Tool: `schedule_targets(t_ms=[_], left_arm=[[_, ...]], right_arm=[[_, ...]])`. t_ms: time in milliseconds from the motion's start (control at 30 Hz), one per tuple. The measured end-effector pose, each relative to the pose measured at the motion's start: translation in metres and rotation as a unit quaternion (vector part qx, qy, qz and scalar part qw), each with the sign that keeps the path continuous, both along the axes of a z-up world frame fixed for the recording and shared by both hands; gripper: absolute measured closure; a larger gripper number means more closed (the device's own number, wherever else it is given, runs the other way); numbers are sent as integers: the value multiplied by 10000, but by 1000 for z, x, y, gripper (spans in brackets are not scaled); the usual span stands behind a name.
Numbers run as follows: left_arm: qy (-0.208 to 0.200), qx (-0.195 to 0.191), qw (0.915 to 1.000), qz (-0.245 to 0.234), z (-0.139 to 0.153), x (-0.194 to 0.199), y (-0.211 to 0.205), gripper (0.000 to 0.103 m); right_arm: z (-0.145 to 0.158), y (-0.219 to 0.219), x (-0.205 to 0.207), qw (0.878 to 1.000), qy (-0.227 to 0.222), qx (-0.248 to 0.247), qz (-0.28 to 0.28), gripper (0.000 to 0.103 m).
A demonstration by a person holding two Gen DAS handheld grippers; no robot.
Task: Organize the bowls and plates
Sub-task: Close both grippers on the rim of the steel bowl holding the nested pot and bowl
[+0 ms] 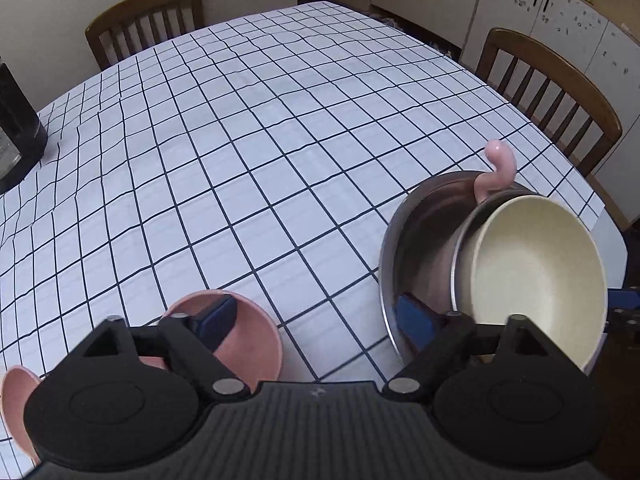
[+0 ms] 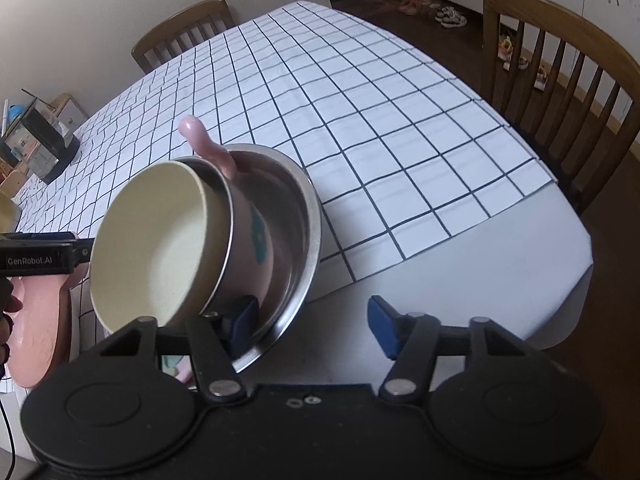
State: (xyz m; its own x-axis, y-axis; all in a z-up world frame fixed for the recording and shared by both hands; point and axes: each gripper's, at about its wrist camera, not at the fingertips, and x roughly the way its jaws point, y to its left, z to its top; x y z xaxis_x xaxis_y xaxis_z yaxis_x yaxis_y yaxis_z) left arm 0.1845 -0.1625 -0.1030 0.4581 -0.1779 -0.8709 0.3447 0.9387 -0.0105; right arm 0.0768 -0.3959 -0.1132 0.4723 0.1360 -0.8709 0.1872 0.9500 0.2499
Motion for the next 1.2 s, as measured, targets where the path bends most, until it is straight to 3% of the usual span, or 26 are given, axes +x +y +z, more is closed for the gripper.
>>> schedule_targets(t_ms=[67,233,367,433,567,733,900,1200], left_arm=[[-129,217,9995,-198,9,-7,-6,30],[-170,31,9995,-271,20,1,-9,30],[281,-250,9991,-197,12,19,-5,31],[402,-266,9986,-200,6,21,-6,41],[537,-376,9974,-283,0,19,-9,51],[710,-425,9958,-394,-6,14,-14,66],[839,-515,9942,-444,-9,11,-18,71],[922,-682,9929,-306,-12,10,-16,87]], right_arm=[[-1,0,1,10000,16,57,11,46],[0,1,3,10000,-4,95,26,52],[0,-1,4,9999,11,147,16,52],[-1,0,4,9999,35,141,36,52],[-2,-1,5,9998,59,183,20,53],[-6,-2,10,9997,124,207,43,66],[-6,1,15,9996,120,212,174,77],[-8,5,25,9991,247,115,317,82]])
